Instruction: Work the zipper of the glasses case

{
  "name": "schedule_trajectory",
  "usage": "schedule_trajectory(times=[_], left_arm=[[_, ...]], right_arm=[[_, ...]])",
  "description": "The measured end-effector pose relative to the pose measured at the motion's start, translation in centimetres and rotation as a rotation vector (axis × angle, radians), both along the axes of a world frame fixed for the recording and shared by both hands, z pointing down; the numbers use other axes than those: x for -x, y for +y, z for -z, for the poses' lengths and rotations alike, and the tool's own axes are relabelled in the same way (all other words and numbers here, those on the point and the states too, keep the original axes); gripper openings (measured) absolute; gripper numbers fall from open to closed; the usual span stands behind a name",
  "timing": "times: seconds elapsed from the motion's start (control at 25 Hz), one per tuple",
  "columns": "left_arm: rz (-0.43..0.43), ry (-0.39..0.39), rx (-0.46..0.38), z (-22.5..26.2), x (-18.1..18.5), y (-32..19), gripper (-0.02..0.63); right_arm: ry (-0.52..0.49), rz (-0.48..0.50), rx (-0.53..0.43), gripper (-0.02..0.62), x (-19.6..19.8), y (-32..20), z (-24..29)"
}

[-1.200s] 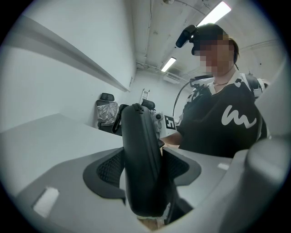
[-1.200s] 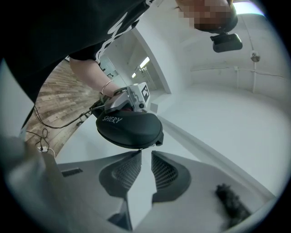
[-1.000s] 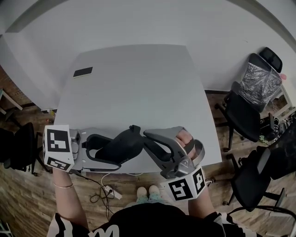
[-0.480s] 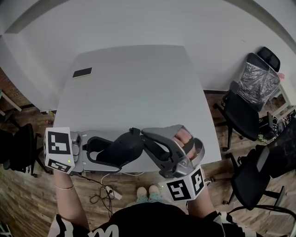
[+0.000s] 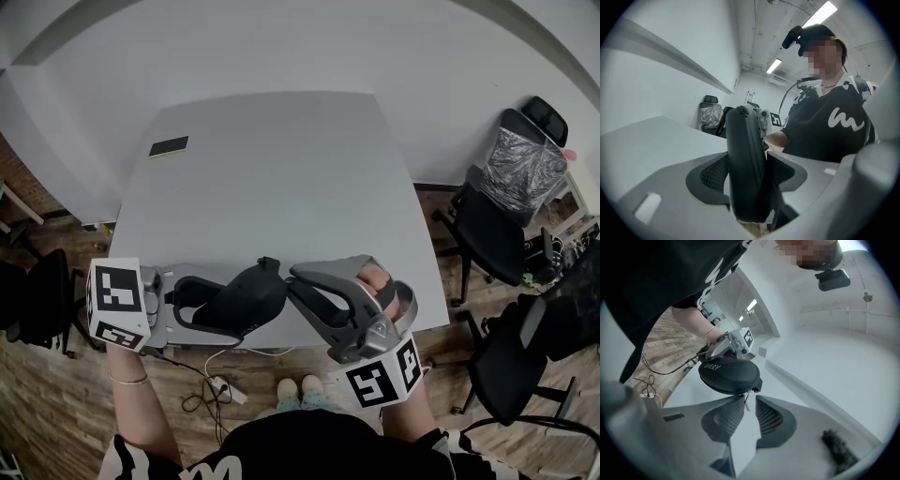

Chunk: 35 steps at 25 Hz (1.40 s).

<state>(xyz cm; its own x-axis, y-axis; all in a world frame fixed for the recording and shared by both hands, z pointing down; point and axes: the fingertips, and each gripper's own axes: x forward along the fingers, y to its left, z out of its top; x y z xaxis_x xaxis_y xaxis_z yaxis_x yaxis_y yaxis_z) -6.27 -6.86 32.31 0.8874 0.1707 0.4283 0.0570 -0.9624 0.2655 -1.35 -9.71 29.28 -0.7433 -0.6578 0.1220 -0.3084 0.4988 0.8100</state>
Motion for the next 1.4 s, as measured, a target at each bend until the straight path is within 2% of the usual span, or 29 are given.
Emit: schedule_trajectory(times=[0.2, 0.36, 0.44, 0.68, 0.8, 0.92, 0.96, 1.04, 1.08, 1.16, 1.28, 1.4], left_arm=[[0.0, -0.054, -0.008, -0.6, 0.5, 0.4, 0.264], [0.0, -0.116, -0.022, -1.1, 0.6, 0.4, 0.264], [-0.003, -0.123, -0.033, -1.1, 0.5, 0.6, 0.262], [0.005, -0.162, -0.104, -2.9, -1.0, 0.6, 0.268], [0.006, -0.106, -0.093, -3.4, -2.0, 0.7, 0.272], [0.028, 0.022, -0.044, -2.8, -2.4, 0.7, 0.276], [0.041, 0.073, -0.027, -2.3, -2.5, 0.6, 0.286], [0.042, 0.159, 0.012, -1.3, -2.7, 0.7, 0.348], [0.03, 0.173, 0.021, -1.0, -2.7, 0.9, 0.373], [-0.001, 0.15, 0.01, -1.2, -2.8, 1.1, 0.373], [-0.039, 0.116, 0.0, -1.5, -3.1, 1.1, 0.314], [-0.028, 0.107, -0.013, -1.7, -3.1, 1.0, 0.305]], right_arm=[[0.039, -0.02, -0.006, 0.075, 0.3, 0.3, -0.3], [0.117, -0.031, -0.03, 0.073, 0.7, 0.3, -1.0], [0.136, -0.026, -0.043, 0.016, 0.8, 0.7, -1.0], [0.077, 0.008, -0.067, 0.006, 1.3, 1.3, 0.6], [0.064, 0.009, -0.075, 0.006, 1.1, 1.2, 0.8], [0.012, 0.014, -0.063, 0.006, 0.9, 1.4, 1.0], [-0.017, 0.025, -0.055, 0.006, 0.9, 1.5, 1.2], [-0.065, 0.054, -0.049, 0.006, 1.0, 1.9, 1.7], [-0.072, 0.068, -0.053, 0.006, 1.1, 2.0, 1.8], [-0.069, 0.102, -0.066, 0.006, 1.7, 2.3, 2.0], [-0.08, 0.132, -0.082, 0.006, 2.0, 2.6, 2.4], [-0.05, 0.116, -0.097, 0.006, 1.9, 2.4, 2.1]])
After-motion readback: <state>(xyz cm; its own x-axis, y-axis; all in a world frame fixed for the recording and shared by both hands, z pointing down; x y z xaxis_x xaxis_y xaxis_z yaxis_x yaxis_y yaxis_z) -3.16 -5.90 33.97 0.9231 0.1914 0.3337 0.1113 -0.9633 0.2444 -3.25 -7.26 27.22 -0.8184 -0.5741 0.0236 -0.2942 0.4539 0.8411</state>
